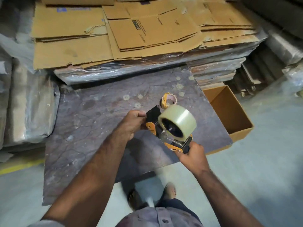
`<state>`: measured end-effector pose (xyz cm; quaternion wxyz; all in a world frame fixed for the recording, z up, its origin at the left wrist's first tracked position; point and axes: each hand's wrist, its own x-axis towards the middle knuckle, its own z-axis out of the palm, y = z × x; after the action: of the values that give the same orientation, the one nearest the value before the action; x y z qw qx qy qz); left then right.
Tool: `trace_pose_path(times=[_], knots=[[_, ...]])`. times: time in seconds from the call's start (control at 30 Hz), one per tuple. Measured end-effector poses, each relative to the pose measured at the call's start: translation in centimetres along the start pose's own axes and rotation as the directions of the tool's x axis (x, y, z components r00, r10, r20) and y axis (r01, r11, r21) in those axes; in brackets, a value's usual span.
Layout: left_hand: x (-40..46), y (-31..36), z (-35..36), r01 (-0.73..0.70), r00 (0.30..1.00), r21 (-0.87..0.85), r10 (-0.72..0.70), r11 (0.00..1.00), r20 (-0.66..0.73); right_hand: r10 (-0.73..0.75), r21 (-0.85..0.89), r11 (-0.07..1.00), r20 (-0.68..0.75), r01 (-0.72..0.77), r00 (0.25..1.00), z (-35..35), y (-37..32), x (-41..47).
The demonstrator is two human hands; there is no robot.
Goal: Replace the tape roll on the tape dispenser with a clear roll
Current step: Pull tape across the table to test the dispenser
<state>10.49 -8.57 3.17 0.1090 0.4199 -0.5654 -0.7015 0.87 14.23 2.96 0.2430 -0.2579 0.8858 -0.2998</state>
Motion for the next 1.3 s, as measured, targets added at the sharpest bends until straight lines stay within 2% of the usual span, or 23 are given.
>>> trace_pose_path(times=[0.1,0.23,0.37,0.47,0.6,0.67,0.77,0.87,0.97,1.07,1.2,1.3], knots=[[0.9,0.4,0.8,0.009,0.998,0.048,-0.006,0.999,-0.066,0.080,0.117,0.989,0.080,-0.089,0.994,-1.1,0.1,0.6],[4.2,1.6,0.8,-0.030,0.964,0.016,0.033,0.999,-0.263,0.119,0.063,0.989,0.153,-0.130,0.981,-3.4,2.6,0.4],[6.5,2.6,2.5,0.063,0.974,0.012,-0.058,0.998,-0.219,0.177,0.041,0.982,0.177,-0.187,0.968,-4.1,5.7,0.6],[8.0,1.9,4.9,0.139,0.955,-0.004,-0.135,0.990,-0.265,0.166,0.027,0.984,0.174,-0.173,0.971,-3.7,7.0,2.2],[10.7,-1.1,5.2,0.195,0.919,-0.113,-0.222,0.974,-0.326,0.193,-0.005,0.981,0.188,-0.196,0.963,-1.5,8.6,4.2],[11.8,-2.6,5.3,0.209,0.923,-0.112,-0.234,0.972,-0.307,0.199,-0.034,0.980,0.171,-0.196,0.965,0.0,9.6,4.3],[13.8,-4.7,5.6,0.205,0.935,-0.009,-0.199,0.979,-0.295,0.218,-0.112,0.973,0.133,-0.204,0.967,1.9,10.4,4.0],[15.8,-6.9,6.1,0.200,0.917,0.028,-0.177,0.979,-0.357,0.232,-0.140,0.966,0.085,-0.219,0.969,3.9,10.8,4.0],[17.2,-9.1,6.8,0.179,0.864,-0.109,-0.210,0.978,-0.459,0.209,-0.191,0.961,0.029,-0.200,0.977,5.6,10.7,4.3],[18.0,-10.2,7.2,0.125,0.843,-0.308,-0.265,0.943,-0.469,0.216,-0.235,0.949,0.001,-0.210,0.976,7.0,10.1,4.1],[17.9,-10.1,6.5,0.110,0.875,-0.366,-0.264,0.924,-0.405,0.252,-0.238,0.937,-0.051,-0.257,0.966,8.0,9.2,3.8],[17.4,-9.8,5.6,0.133,0.887,-0.336,-0.263,0.932,-0.379,0.275,-0.190,0.940,-0.074,-0.284,0.959,8.4,8.0,3.3]])
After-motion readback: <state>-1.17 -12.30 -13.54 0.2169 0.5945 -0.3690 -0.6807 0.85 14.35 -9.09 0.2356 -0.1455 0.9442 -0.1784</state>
